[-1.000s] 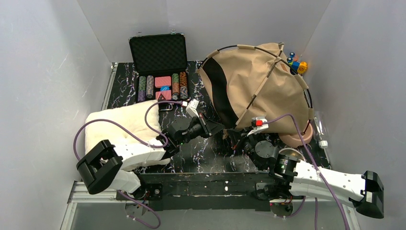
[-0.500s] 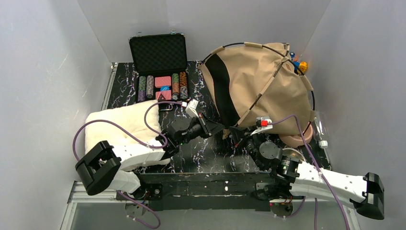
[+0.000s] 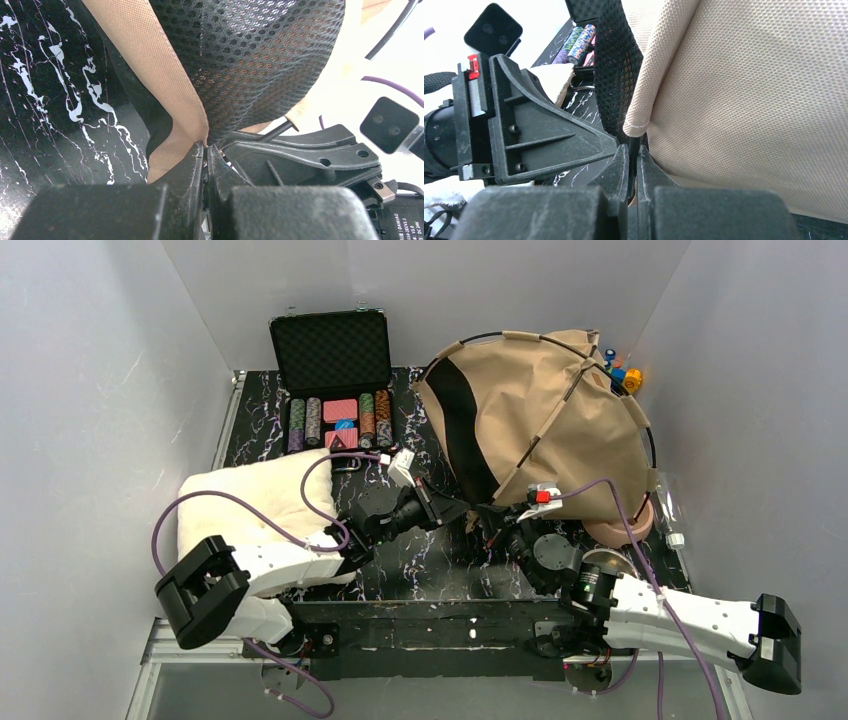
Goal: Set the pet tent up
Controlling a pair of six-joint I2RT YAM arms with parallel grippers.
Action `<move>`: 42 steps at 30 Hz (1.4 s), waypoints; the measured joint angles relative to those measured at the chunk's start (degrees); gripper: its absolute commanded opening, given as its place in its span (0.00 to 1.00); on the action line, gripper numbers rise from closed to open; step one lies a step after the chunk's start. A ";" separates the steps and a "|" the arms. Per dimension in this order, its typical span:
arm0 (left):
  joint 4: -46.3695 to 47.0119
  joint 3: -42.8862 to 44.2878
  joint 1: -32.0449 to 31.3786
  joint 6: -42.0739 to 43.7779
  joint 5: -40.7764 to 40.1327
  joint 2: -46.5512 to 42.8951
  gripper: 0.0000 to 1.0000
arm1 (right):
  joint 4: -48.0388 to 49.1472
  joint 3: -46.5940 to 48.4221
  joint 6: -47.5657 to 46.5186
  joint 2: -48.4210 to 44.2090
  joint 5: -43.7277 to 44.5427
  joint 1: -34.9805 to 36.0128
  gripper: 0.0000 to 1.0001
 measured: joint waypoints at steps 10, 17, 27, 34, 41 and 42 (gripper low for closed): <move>-0.90 0.02 -0.13 0.00 -0.55 -1.42 0.00 | 1.31 0.00 0.09 2.10 0.20 0.00 0.01; -1.16 0.00 -0.13 -0.74 -1.36 -1.49 0.00 | 3.58 -0.46 0.50 3.82 0.31 0.00 0.01; -2.47 -0.13 -0.46 -4.35 -4.37 -1.49 0.00 | 15.17 -4.74 1.84 9.11 3.98 1.55 0.01; -2.27 -1.25 -0.61 -8.20 -7.10 -1.46 0.00 | 20.52 -4.50 1.97 15.82 8.74 3.74 0.01; -5.27 -1.40 -0.59 -9.42 -10.21 -1.42 0.00 | 14.27 1.11 7.32 23.34 13.46 5.73 0.01; -5.57 -1.40 -0.59 -9.44 -10.62 -1.42 0.00 | 12.26 2.43 8.46 24.37 14.40 5.88 0.02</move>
